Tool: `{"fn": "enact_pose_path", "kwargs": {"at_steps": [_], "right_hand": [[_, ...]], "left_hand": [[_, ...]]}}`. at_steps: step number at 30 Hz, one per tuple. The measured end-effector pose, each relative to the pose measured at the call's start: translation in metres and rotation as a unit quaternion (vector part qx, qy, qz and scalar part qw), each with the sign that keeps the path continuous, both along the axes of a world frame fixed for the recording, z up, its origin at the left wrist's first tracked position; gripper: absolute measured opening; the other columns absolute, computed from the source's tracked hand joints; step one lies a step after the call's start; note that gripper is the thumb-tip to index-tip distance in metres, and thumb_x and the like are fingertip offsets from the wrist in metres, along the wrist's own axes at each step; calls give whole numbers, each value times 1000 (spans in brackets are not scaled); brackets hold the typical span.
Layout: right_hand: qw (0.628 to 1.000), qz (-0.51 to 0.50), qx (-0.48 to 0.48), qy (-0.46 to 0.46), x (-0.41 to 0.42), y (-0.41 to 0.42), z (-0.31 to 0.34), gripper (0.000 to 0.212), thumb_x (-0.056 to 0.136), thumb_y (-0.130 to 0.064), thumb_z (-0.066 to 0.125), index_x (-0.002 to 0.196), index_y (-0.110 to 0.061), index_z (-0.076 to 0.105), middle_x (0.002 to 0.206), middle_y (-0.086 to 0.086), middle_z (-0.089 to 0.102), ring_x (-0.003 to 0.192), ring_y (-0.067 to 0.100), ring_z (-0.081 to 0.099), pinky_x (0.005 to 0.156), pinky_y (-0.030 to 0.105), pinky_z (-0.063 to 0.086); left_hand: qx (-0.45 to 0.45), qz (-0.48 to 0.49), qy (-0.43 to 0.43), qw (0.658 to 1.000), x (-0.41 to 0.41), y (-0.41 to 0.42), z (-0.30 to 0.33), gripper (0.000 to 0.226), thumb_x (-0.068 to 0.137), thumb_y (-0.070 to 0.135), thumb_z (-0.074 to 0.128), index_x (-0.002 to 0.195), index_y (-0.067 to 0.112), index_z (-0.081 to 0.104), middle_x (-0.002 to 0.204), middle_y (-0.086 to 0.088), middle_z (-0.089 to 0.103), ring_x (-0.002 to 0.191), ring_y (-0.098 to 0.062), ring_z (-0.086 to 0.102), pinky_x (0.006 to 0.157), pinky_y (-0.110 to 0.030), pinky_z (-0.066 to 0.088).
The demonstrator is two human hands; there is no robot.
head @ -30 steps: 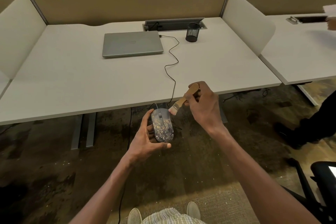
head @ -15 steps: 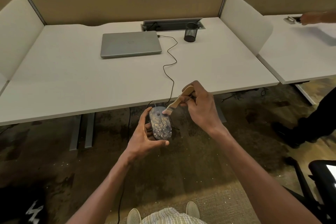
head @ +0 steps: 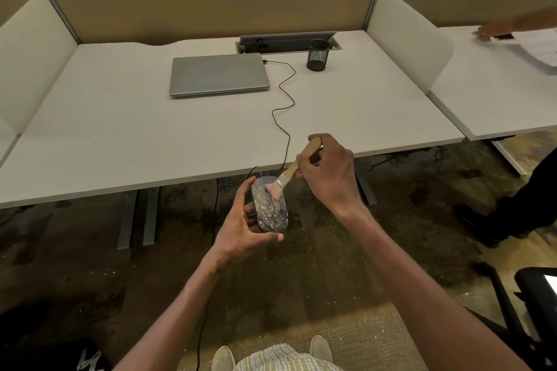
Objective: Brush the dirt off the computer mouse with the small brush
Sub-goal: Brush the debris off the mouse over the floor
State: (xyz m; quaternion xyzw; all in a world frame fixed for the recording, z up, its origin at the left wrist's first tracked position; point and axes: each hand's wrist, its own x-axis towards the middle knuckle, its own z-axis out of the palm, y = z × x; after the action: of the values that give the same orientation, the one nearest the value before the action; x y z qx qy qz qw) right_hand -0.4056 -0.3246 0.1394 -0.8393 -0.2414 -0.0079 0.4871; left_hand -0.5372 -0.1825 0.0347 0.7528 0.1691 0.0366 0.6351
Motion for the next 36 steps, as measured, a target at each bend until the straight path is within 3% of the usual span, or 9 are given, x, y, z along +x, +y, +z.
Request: {"fn": "enact_pose_path", "kwargs": {"at_steps": [3,6,12,18,22,31,36], "right_hand": [[1000,-4,-1,14,-2,-3,0,30,92,-12,71,119,-10,59,83,-5,66,66,7,72,61,17,59],[1000,-14,19,4,-2,-1,3,32,93,-14,70,123,-10,58,89,1,71,70,9,74,64,20,61],[1000,-4,-18,-16,-8,-5,-1,36,93,-14,69,126,-8,57,99,9,72,78,17,75,66,28,63],[998,27,-21,-57,-9,-4,5,36,95,-15,67,128,-9,55,100,8,72,79,16,75,64,20,61],[992,69,-48,-99,-11,-5,8,33,95,-14,67,125,-9,56,93,4,72,75,11,72,63,18,60],[984,99,-75,-126,-12,0,11,33,95,-12,66,126,-9,56,86,8,72,70,17,72,62,32,61],[986,95,-51,-127,-11,3,11,33,94,-12,68,125,-8,57,89,6,73,73,14,72,65,24,60]], "left_hand": [[1,0,3,1000,-2,-1,0,132,48,39,96,153,49,15,150,-13,47,135,-24,54,109,-51,50],[0,-1,2,1000,-1,-2,0,131,49,39,96,152,50,15,148,-11,49,133,-21,56,108,-43,51],[-2,6,8,1000,0,-2,2,135,47,39,96,154,47,14,148,-14,49,133,-25,56,109,-51,50],[-1,5,12,1000,1,-3,2,135,47,38,96,155,46,15,149,-14,49,133,-26,55,107,-49,51],[8,9,20,1000,1,-4,1,133,55,22,98,156,45,14,148,-14,49,132,-26,57,107,-53,51],[16,10,27,999,3,-8,0,131,61,10,97,157,40,13,144,-14,54,129,-25,59,108,-52,50],[21,11,27,999,6,-8,1,131,61,11,97,157,40,12,145,-14,53,130,-25,58,110,-53,49]]}}
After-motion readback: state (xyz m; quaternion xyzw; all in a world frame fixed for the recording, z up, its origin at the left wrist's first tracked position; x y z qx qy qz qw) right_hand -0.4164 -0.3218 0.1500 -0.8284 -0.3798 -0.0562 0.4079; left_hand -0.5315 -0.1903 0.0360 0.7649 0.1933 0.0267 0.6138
